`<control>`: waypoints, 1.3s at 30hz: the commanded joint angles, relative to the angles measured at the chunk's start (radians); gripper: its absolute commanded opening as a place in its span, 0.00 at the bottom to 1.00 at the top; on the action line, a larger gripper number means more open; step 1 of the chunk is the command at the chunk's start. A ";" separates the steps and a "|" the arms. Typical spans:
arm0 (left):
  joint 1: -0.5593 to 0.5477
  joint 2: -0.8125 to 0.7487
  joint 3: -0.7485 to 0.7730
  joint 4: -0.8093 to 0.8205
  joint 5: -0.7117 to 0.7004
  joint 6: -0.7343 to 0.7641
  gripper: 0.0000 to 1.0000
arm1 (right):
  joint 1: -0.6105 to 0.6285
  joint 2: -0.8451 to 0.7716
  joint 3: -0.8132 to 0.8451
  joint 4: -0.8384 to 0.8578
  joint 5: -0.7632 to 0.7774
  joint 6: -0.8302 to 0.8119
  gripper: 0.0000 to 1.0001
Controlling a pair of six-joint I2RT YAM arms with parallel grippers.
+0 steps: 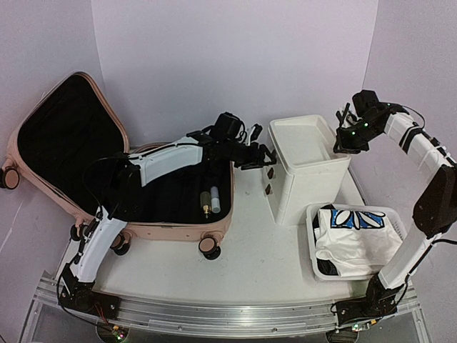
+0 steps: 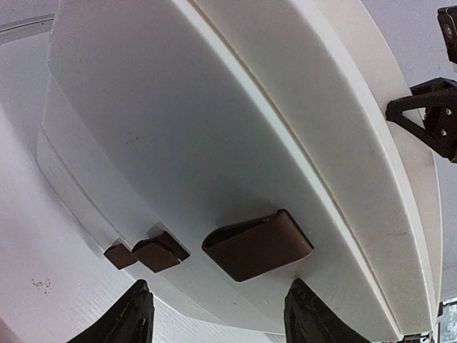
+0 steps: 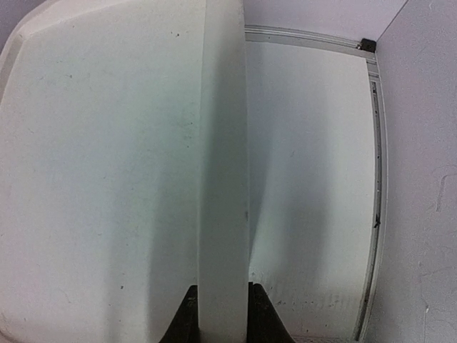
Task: Open, take out, and arrange the luggage
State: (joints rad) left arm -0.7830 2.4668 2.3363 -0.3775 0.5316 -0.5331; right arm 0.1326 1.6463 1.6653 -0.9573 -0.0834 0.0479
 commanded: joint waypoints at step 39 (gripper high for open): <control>-0.033 -0.191 -0.481 0.373 -0.092 0.795 0.61 | 0.033 0.031 0.078 -0.080 -0.474 -0.007 0.00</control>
State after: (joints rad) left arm -0.7998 2.2616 1.7805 -0.0834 0.5083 0.2932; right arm 0.1421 1.6794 1.7027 -0.9741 -0.2234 -0.0811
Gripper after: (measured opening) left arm 0.622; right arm 0.174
